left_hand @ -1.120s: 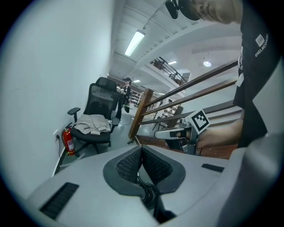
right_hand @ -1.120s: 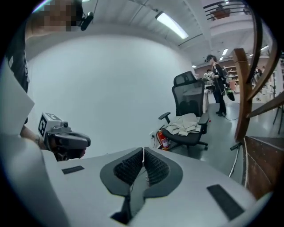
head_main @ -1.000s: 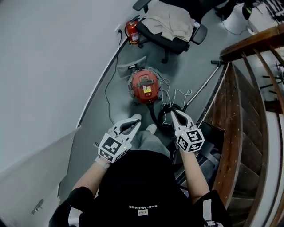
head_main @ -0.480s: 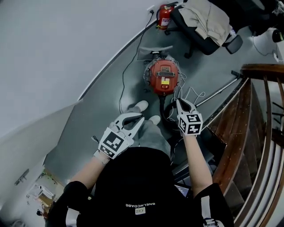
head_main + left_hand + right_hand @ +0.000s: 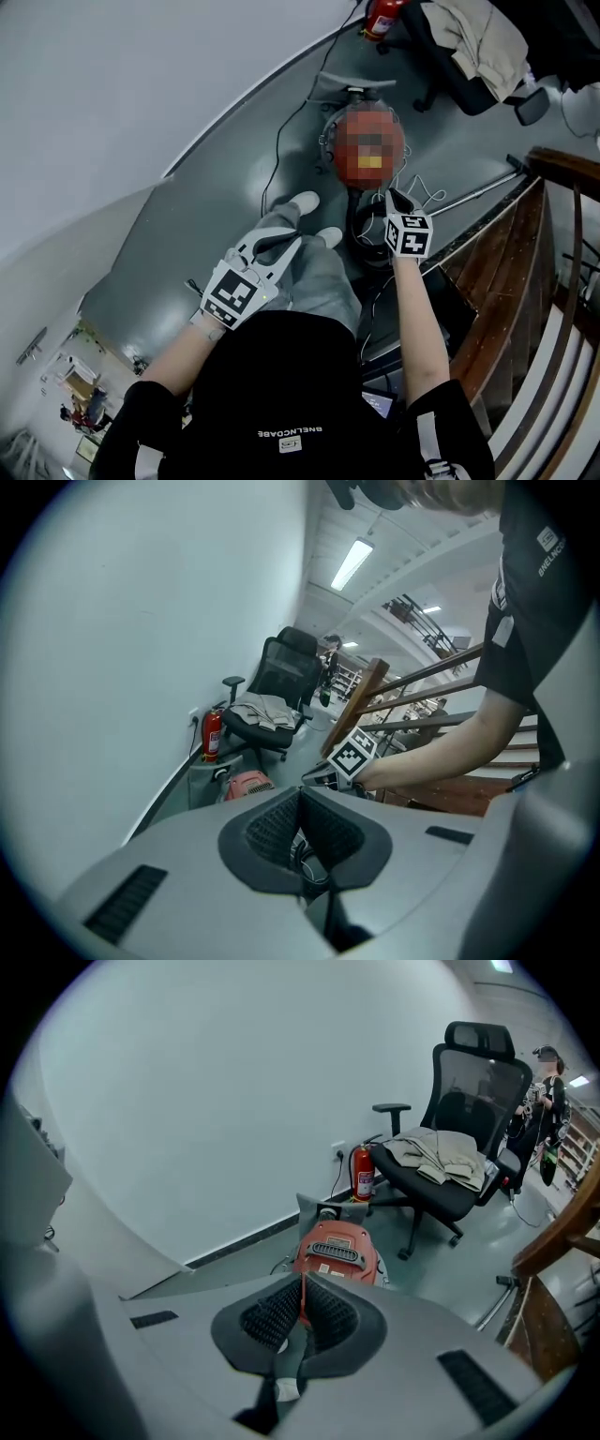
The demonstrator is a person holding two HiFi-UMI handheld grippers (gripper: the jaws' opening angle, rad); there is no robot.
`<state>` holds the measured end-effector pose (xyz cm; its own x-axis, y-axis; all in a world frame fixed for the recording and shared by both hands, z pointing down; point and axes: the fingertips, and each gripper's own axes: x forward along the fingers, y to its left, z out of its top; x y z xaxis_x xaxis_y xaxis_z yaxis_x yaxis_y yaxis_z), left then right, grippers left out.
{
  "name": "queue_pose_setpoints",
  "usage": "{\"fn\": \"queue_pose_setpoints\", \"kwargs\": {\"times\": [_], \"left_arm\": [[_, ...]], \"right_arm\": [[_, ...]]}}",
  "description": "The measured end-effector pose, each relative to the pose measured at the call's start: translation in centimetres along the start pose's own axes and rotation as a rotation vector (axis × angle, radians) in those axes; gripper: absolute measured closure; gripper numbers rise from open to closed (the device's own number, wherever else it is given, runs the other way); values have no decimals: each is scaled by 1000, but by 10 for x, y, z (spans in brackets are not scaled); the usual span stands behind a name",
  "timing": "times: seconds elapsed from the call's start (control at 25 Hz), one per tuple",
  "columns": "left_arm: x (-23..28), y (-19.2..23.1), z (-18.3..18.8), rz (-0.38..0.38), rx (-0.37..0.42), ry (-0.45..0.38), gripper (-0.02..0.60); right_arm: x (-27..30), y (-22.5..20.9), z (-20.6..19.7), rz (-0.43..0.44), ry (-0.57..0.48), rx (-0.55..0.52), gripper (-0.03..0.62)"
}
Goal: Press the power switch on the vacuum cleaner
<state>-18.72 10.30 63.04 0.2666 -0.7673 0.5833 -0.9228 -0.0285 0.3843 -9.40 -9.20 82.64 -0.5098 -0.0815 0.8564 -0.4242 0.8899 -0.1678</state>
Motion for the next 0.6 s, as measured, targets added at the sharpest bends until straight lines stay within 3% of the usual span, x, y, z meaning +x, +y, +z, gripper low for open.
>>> {"fn": "queue_pose_setpoints", "kwargs": {"times": [0.6], "left_arm": [[25,55,-57,52,-97,23,566]], "right_arm": [[140,-38,-63,-48,185,31,565]]}}
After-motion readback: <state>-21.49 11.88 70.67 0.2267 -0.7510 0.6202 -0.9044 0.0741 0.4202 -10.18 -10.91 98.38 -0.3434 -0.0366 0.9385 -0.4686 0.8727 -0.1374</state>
